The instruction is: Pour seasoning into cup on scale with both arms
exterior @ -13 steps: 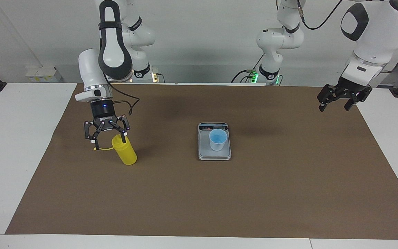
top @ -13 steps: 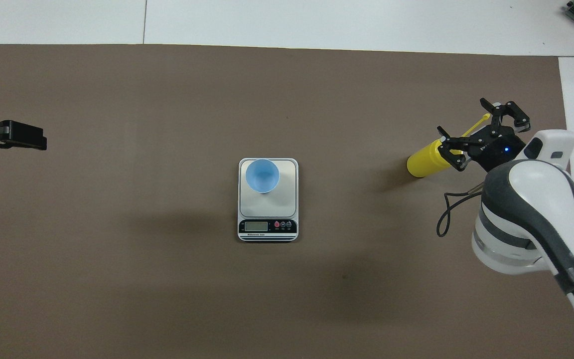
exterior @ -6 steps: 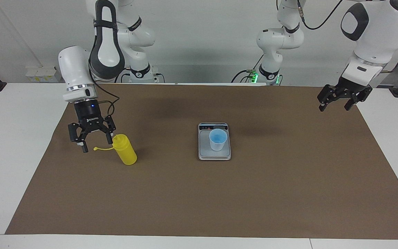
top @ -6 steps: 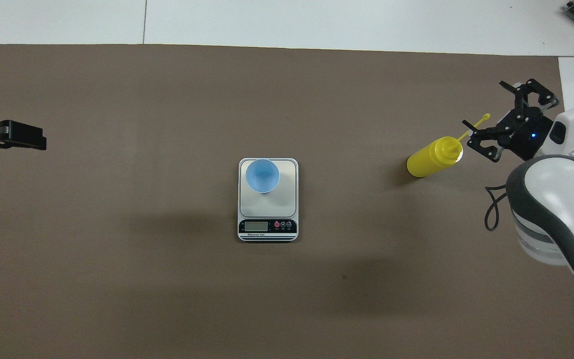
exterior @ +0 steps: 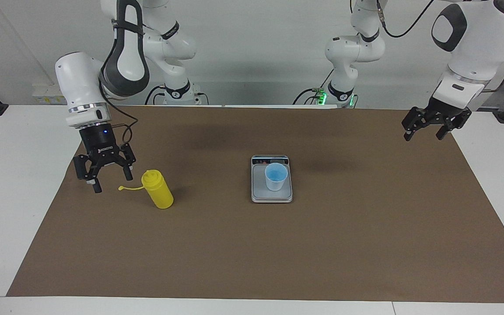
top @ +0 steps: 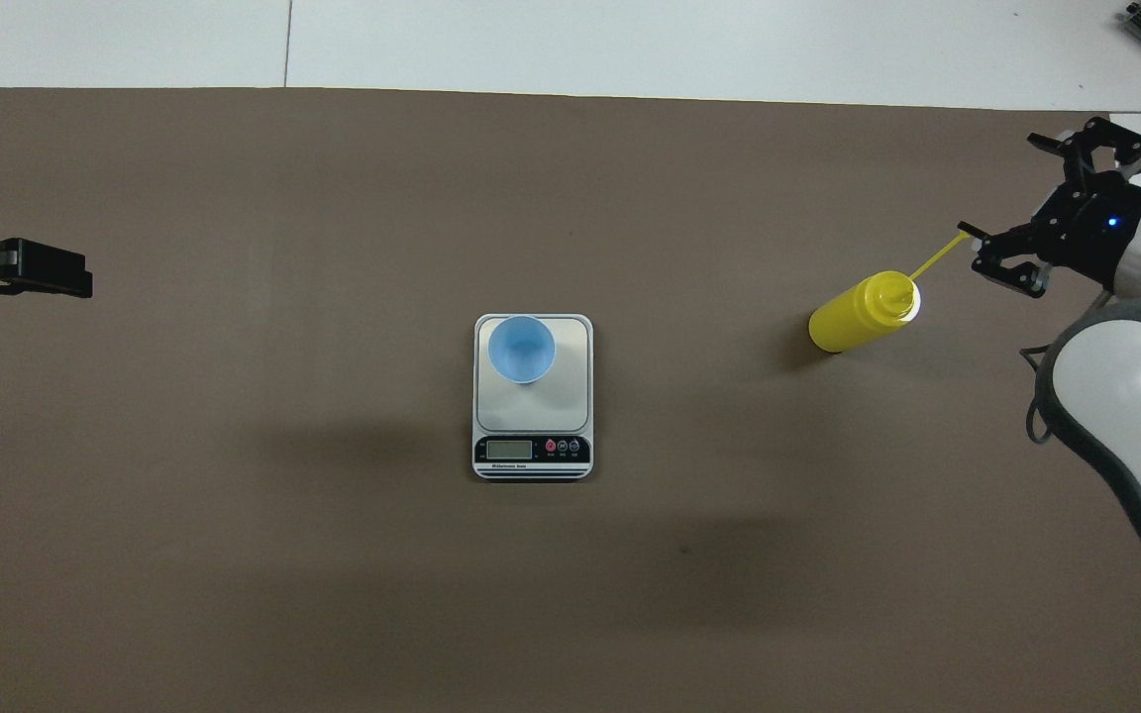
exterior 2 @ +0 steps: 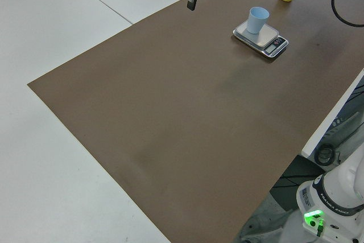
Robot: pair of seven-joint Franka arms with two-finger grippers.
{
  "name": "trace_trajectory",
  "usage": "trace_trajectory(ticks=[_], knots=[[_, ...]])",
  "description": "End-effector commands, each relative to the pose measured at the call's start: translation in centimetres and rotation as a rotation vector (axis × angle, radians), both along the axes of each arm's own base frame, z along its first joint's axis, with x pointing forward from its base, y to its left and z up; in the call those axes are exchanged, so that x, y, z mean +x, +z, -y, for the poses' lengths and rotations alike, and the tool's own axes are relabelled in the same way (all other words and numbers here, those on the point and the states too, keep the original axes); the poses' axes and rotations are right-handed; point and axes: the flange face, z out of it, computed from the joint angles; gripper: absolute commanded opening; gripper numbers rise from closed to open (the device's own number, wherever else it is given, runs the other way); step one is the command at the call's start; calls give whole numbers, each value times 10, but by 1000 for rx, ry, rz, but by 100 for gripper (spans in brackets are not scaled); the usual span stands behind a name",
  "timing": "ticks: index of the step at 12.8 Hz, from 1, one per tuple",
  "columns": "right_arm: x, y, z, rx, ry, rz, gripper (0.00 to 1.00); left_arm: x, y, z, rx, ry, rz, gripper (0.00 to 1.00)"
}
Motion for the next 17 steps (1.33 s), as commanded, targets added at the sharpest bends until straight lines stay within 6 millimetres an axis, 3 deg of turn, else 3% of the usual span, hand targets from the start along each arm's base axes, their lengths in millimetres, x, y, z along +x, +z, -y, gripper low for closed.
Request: trace_trajectory(ticks=[1,5,9,13,17], knots=[[7,22,-6,44,-150,-101,100,-5,4,-1,4,-2,10,100],[9,49,-18,188,-501,-261,100,-4,4,-1,4,-2,15,100],[5,66,-20,284,-723,-400,100,-4,4,-1,4,-4,15,100],[6,96,-38,290,-1014,-476,100,-4,4,-2,5,-4,13,100],[-2,97,-40,277,-1075,-543,100,-4,3,-2,5,-4,12,100]])
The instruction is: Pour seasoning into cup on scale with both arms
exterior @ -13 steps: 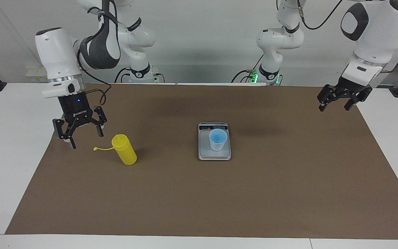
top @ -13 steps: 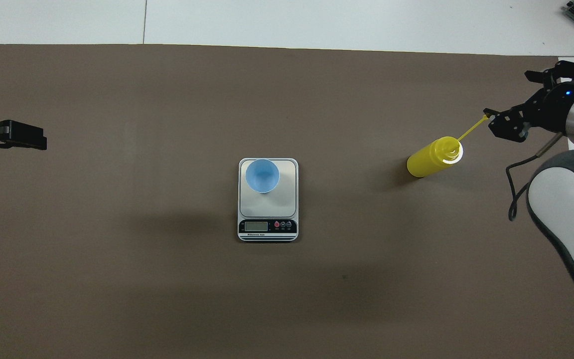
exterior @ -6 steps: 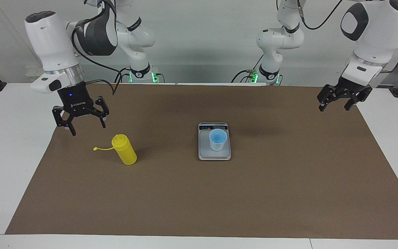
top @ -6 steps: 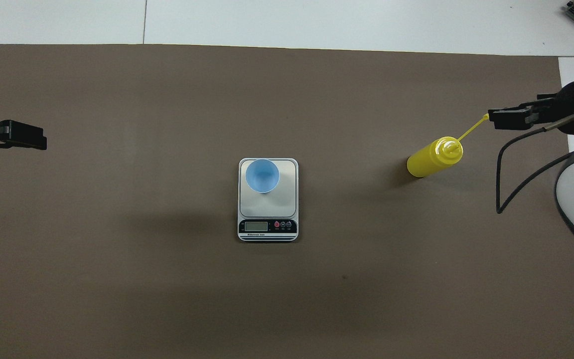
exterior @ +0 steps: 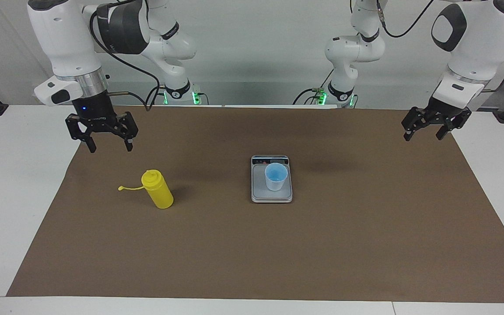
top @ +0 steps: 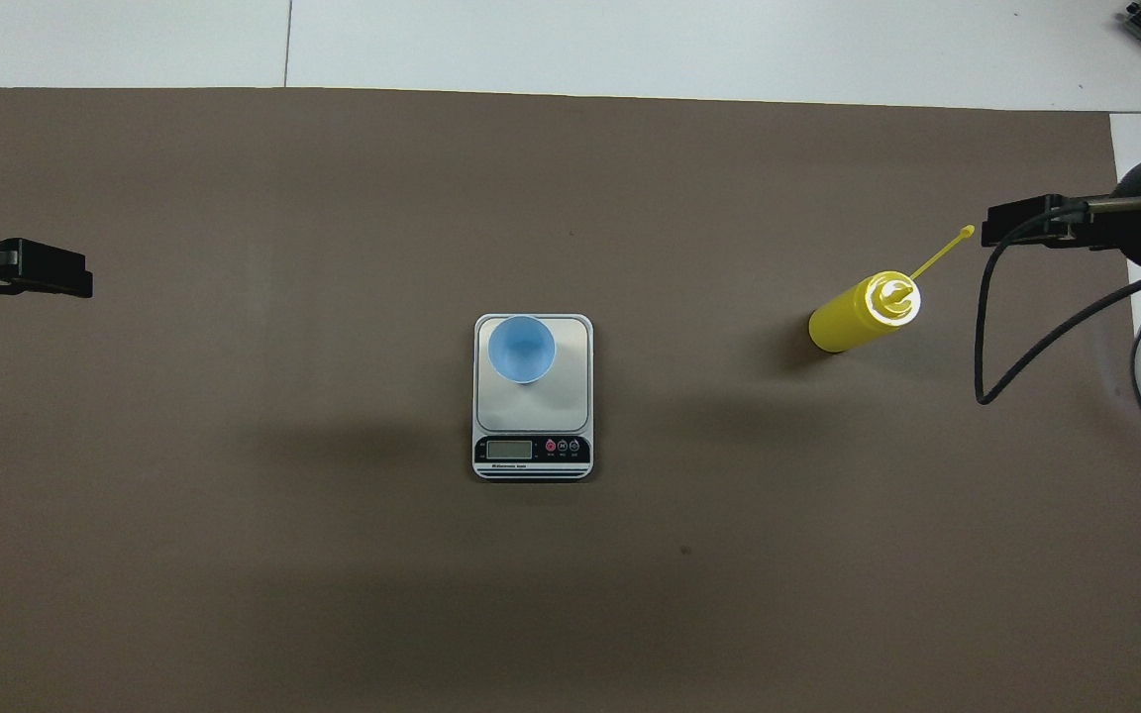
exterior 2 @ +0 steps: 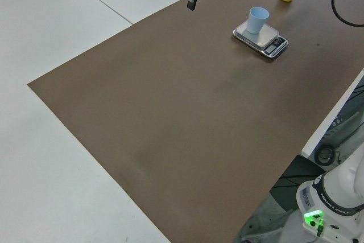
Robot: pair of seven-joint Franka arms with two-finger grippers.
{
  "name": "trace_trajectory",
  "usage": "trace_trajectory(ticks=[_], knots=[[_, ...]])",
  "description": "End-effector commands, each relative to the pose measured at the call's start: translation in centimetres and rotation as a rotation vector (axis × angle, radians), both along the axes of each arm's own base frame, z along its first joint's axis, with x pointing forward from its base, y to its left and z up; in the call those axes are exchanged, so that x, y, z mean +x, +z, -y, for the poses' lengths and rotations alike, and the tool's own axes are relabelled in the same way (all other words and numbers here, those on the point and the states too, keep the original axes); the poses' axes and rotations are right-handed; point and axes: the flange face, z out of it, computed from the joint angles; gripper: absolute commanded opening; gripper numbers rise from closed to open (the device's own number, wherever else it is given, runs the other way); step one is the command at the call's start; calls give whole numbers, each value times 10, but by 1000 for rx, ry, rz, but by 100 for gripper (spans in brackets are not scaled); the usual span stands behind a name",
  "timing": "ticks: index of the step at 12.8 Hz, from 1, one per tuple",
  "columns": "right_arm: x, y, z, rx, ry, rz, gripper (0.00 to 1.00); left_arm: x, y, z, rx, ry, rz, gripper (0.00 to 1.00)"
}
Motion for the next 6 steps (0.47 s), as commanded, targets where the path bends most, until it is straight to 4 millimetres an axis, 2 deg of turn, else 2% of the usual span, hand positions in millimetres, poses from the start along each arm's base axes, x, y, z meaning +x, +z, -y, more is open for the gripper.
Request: trace_trajectory(ticks=[1,6], knots=[[1,0,3,-14,-37,-49,100,-4,3,-2,5,-2,11,100],[-24,2,3,-23,-40,-163,100,-4,3,-3,4,0,13,100]])
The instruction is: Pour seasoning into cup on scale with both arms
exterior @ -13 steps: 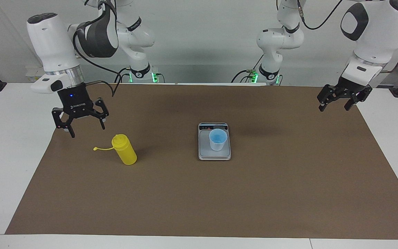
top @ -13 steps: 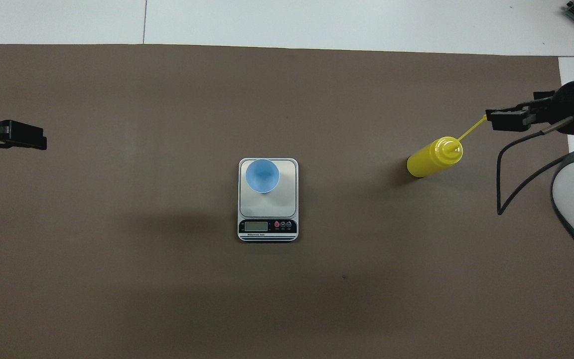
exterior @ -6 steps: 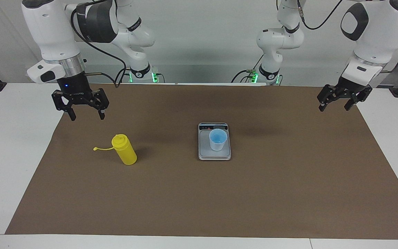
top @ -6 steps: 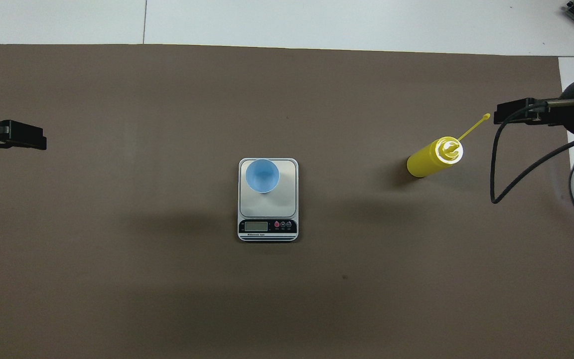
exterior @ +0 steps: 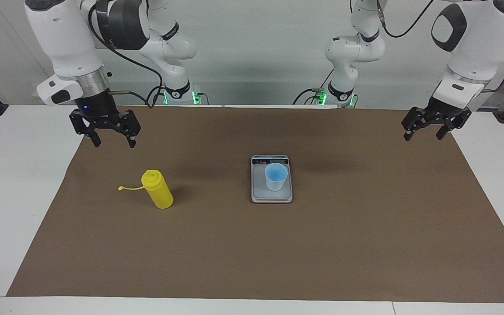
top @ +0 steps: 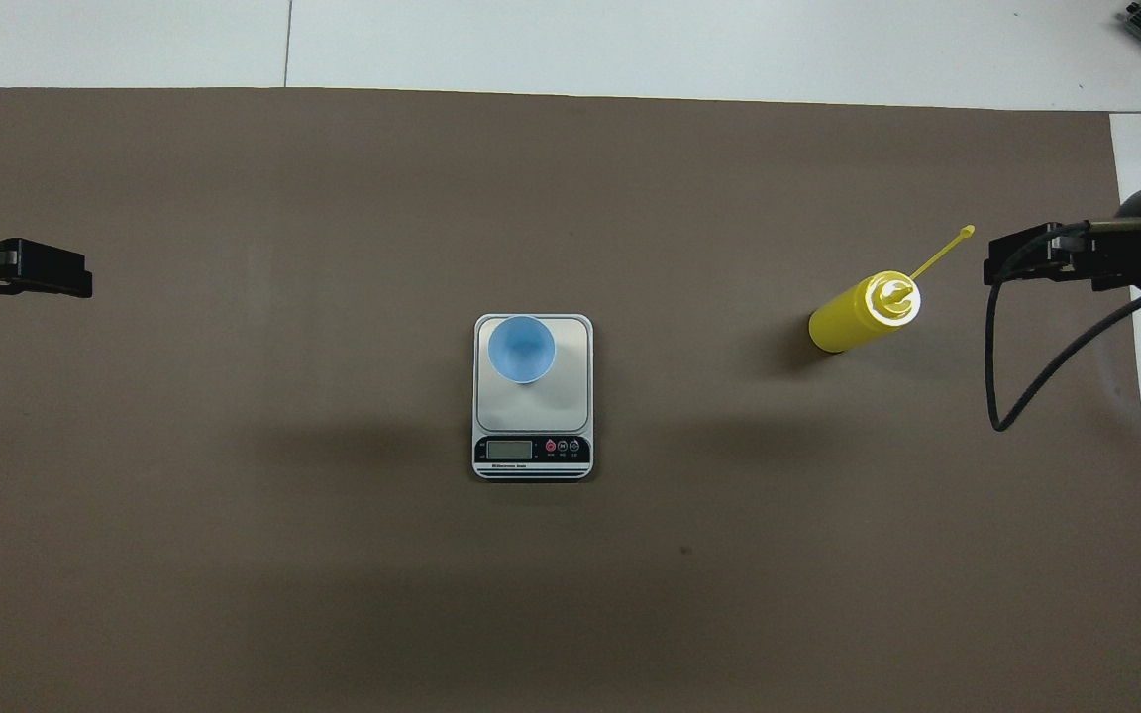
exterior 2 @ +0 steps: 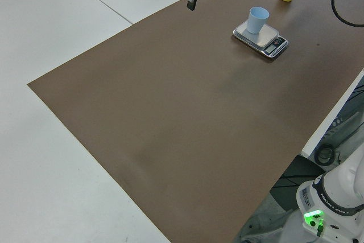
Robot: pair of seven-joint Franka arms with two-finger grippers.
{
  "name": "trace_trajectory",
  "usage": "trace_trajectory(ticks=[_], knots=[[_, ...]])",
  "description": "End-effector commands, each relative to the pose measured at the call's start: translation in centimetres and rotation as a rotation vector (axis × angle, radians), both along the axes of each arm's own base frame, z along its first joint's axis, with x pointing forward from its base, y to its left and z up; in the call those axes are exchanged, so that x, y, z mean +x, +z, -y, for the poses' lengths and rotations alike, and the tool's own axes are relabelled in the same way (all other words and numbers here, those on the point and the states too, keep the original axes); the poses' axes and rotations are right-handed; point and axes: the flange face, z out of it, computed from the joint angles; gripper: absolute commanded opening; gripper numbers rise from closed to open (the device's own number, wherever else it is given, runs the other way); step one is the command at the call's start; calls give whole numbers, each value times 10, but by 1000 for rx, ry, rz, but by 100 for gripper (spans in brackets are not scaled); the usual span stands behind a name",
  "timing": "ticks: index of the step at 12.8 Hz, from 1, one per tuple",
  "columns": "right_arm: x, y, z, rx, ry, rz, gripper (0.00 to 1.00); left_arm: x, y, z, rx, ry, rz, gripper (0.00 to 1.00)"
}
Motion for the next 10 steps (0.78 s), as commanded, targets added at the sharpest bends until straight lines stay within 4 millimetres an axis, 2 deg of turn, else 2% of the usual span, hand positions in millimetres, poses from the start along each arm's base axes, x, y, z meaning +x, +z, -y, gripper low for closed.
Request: trace_trajectory(ticks=[1,10], knots=[[-13,3,1,-26,-25,-46,100,-5,3,-4,4,2,11,100],[-21,-5,4,-62,-39,-74,100,-5,2,-2,4,2,10,100]])
